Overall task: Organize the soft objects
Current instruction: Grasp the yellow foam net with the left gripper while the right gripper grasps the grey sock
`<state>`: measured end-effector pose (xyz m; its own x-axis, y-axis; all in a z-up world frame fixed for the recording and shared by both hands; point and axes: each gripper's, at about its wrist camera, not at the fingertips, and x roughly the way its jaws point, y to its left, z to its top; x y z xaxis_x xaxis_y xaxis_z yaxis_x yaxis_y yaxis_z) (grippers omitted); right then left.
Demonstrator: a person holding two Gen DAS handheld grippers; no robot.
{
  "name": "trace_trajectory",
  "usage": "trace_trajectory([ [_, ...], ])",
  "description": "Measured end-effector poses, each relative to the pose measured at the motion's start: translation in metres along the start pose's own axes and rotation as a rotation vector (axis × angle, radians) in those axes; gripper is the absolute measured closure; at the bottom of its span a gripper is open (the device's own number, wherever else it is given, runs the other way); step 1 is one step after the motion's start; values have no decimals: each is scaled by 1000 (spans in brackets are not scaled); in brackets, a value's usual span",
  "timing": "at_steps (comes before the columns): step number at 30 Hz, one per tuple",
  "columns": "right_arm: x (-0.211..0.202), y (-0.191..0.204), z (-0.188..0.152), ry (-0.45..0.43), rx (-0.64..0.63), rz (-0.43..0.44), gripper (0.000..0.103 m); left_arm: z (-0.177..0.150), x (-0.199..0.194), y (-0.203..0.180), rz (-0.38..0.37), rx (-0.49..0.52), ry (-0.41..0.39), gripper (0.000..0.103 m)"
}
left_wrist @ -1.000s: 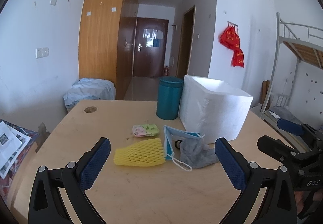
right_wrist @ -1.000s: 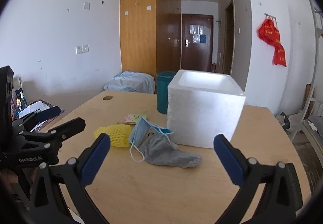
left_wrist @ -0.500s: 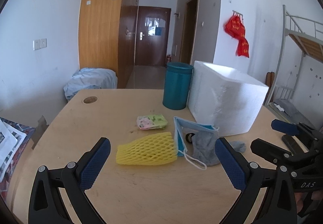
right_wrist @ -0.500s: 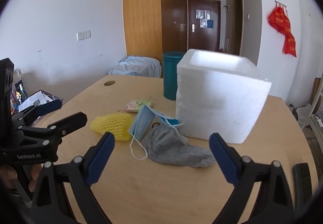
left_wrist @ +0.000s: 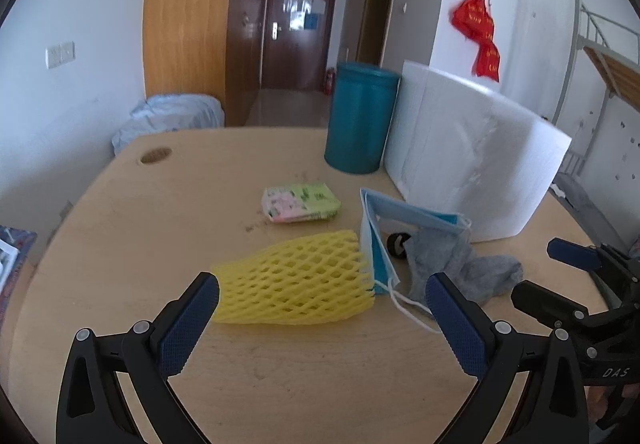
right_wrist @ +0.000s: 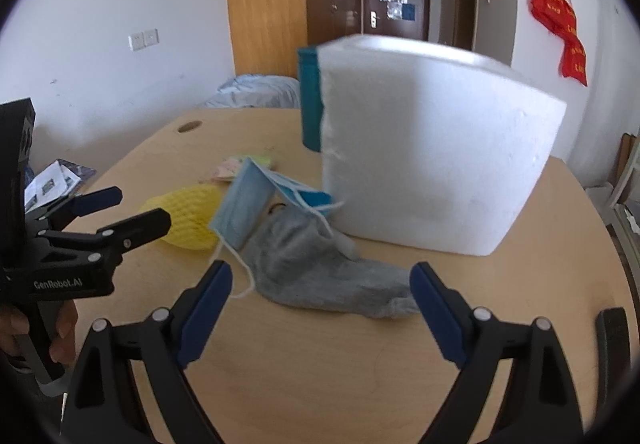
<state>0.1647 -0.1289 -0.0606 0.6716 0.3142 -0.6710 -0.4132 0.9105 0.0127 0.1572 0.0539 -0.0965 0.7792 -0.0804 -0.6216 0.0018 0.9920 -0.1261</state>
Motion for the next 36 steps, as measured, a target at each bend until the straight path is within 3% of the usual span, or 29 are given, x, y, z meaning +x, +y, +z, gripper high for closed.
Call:
trace_trajectory([
  [12, 18, -11, -3, 39, 6, -13, 10, 1, 37, 11, 59, -36, 111, 5],
  [17, 27, -17, -4, 71, 23, -10, 10, -3, 50, 14, 68, -43, 164, 24],
  [24, 34, -11, -2, 97, -7, 19, 10, -3, 48, 21, 84, -61, 146, 47],
  [29, 43, -2, 3, 121, -26, 30, 10, -2, 47, 27, 73, -85, 142, 79],
  [36, 59, -5, 9, 173, 10, 40, 14, -3, 44, 32, 43, -110, 134, 89],
])
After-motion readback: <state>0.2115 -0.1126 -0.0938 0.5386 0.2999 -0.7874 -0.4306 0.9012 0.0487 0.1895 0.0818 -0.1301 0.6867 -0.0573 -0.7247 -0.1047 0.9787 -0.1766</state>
